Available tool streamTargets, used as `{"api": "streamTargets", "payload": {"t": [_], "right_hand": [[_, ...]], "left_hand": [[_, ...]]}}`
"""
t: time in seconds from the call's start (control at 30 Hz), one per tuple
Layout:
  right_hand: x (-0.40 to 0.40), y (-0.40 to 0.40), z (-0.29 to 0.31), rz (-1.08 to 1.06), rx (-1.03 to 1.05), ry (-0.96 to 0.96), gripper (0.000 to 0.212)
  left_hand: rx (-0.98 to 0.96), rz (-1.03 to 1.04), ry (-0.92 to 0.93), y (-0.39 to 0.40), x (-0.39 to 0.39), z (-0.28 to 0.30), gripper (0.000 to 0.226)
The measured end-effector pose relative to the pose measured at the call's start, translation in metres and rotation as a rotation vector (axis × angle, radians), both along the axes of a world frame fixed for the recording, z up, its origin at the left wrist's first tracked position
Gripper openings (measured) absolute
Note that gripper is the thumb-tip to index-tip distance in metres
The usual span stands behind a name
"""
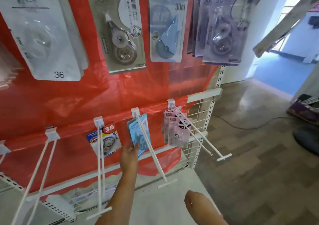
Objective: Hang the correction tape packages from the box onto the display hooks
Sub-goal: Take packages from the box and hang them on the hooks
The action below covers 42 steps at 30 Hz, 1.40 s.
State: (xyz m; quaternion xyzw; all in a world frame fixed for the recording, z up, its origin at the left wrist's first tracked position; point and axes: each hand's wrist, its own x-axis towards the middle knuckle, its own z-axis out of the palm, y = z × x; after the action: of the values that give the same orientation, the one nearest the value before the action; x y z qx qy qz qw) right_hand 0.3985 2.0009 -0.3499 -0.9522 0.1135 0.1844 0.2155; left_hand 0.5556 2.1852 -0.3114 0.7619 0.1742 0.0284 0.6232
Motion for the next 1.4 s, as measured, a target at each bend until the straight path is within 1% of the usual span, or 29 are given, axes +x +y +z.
{"api": "streamTargets", "payload": {"t": [0.07, 0.13, 0.23, 0.3, 0.37, 0.4, 0.5, 0.57, 0.7, 0.8, 0.97, 1.13, 1.23, 1.33, 1.4], "right_hand": [[-0.008, 0.003, 0.009, -0.002, 0.012, -0.002, 0.017], [-0.014, 0.007, 0.02, 0.002, -0.001, -0.012, 0.012], [-0.021, 0.017, 0.036, 0.031, -0.041, -0.038, 0.013], [-0.027, 0.027, 0.046, 0.054, -0.05, -0.064, 0.02], [-0.036, 0.04, 0.057, 0.074, -0.061, -0.103, 0.026], [-0.043, 0.047, 0.06, 0.088, -0.061, -0.122, 0.028], [-0.066, 0.07, 0.066, 0.114, -0.039, -0.152, 0.029], [-0.083, 0.085, 0.066, 0.159, -0.044, -0.157, 0.03], [-0.112, 0.117, 0.061, 0.253, -0.061, -0.126, 0.031], [-0.125, 0.141, 0.055, 0.294, -0.055, -0.103, 0.032], [-0.143, 0.184, 0.027, 0.36, -0.054, -0.054, 0.033], [-0.166, 0.222, -0.021, 0.362, -0.041, -0.002, 0.032], [-0.182, 0.242, -0.055, 0.361, -0.052, 0.043, 0.031], [-0.198, 0.256, -0.095, 0.394, -0.067, 0.089, 0.029], [-0.207, 0.261, -0.127, 0.431, -0.08, 0.131, 0.029]], "left_hand": [[0.051, -0.067, 0.031, 0.013, -0.022, -0.004, 0.018], [0.176, -0.159, 0.063, 0.028, -0.044, -0.006, 0.01], [0.35, -0.301, 0.14, 0.047, -0.073, -0.006, 0.008], [0.423, -0.354, 0.126, 0.06, -0.094, -0.007, 0.014], [0.455, -0.392, 0.117, 0.075, -0.119, -0.001, 0.011], [0.484, -0.407, 0.115, 0.083, -0.134, 0.001, 0.011], [0.613, -0.426, 0.101, 0.11, -0.176, 0.006, 0.02], [0.711, -0.431, 0.125, 0.131, -0.203, 0.007, 0.022], [0.984, -0.411, 0.165, 0.172, -0.251, 0.0, 0.025], [1.083, -0.377, 0.201, 0.199, -0.284, -0.01, 0.024], [1.129, -0.382, 0.264, 0.245, -0.324, -0.037, 0.024], [1.08, -0.435, 0.317, 0.286, -0.358, -0.078, 0.025], [1.048, -0.479, 0.341, 0.305, -0.376, -0.113, 0.022], [1.028, -0.503, 0.355, 0.318, -0.392, -0.155, 0.019], [1.006, -0.53, 0.397, 0.323, -0.4, -0.187, 0.017]]}}
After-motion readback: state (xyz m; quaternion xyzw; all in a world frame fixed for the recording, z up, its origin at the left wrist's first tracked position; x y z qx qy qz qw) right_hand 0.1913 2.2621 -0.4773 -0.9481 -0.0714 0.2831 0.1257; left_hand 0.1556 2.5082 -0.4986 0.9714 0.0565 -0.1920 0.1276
